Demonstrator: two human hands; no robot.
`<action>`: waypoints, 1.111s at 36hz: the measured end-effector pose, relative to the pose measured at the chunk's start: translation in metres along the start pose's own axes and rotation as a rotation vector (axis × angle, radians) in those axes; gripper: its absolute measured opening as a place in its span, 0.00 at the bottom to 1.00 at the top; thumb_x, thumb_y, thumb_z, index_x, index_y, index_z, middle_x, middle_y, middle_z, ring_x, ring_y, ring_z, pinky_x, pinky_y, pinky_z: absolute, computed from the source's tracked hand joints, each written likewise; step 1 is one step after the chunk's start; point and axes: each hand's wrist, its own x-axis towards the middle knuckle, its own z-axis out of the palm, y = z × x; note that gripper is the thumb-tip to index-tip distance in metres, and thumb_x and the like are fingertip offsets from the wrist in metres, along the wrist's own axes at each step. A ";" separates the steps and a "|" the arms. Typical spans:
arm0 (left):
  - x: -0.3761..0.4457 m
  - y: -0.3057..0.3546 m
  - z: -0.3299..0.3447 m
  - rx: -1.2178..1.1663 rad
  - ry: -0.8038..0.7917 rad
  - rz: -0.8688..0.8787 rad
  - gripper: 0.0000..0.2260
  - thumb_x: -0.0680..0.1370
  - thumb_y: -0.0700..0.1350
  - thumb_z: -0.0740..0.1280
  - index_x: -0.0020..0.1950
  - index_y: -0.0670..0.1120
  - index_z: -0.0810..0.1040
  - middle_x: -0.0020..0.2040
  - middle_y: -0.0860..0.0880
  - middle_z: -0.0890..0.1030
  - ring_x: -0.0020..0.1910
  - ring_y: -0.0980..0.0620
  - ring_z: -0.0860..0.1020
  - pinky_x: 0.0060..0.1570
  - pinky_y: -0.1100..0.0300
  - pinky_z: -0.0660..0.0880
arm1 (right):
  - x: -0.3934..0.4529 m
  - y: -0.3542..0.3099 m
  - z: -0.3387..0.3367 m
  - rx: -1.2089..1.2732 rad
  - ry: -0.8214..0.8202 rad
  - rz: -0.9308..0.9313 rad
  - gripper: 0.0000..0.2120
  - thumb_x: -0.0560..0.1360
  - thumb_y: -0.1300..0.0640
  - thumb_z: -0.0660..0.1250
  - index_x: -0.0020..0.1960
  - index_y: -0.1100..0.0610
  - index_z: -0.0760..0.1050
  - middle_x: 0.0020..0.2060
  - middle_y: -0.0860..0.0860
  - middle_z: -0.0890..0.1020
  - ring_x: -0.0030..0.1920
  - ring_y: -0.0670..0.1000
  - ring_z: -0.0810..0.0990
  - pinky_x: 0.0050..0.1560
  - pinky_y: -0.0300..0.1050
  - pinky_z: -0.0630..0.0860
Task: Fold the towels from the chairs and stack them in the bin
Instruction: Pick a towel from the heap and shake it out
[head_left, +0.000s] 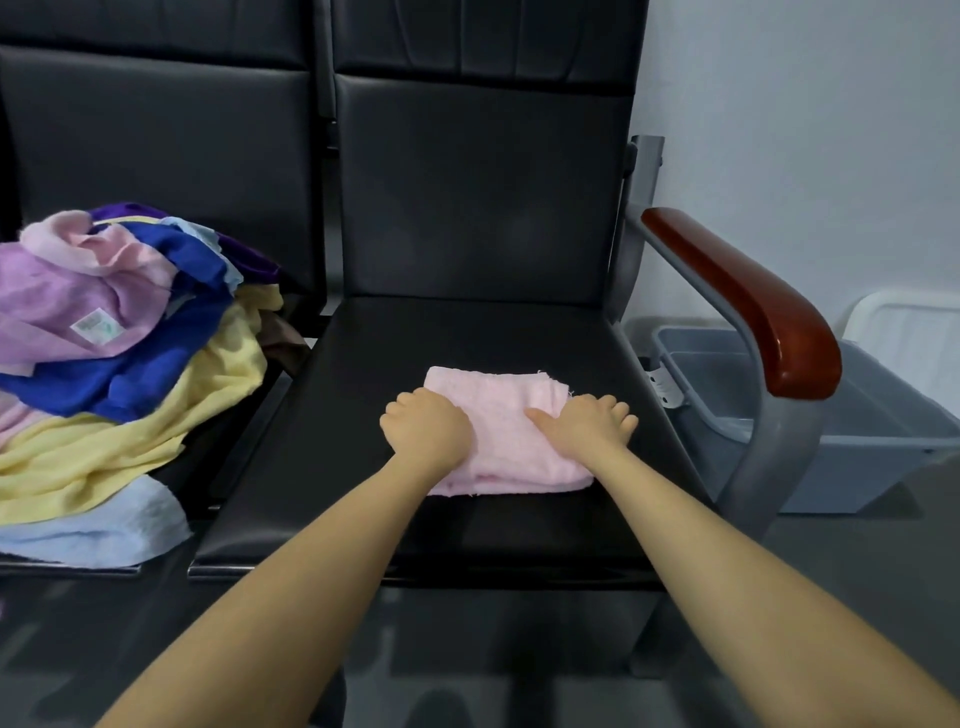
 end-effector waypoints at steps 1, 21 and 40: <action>0.000 0.001 0.001 -0.013 0.000 0.003 0.16 0.80 0.50 0.56 0.60 0.39 0.70 0.58 0.43 0.75 0.56 0.46 0.74 0.49 0.58 0.65 | 0.002 -0.001 -0.001 0.009 -0.022 -0.008 0.35 0.75 0.32 0.55 0.66 0.60 0.69 0.64 0.58 0.70 0.64 0.58 0.67 0.64 0.50 0.61; 0.001 0.015 -0.023 -0.160 0.161 0.178 0.09 0.79 0.38 0.56 0.59 0.40 0.64 0.47 0.46 0.70 0.27 0.54 0.63 0.26 0.61 0.57 | -0.014 -0.005 -0.017 0.477 0.194 -0.205 0.14 0.82 0.49 0.51 0.63 0.58 0.62 0.53 0.54 0.78 0.49 0.57 0.78 0.50 0.56 0.75; -0.082 0.119 -0.117 -0.281 0.357 0.481 0.07 0.81 0.41 0.55 0.57 0.40 0.65 0.46 0.46 0.70 0.29 0.52 0.65 0.29 0.59 0.60 | -0.066 0.101 -0.136 0.470 0.607 -0.213 0.16 0.83 0.50 0.51 0.63 0.60 0.62 0.52 0.56 0.78 0.48 0.59 0.77 0.42 0.48 0.69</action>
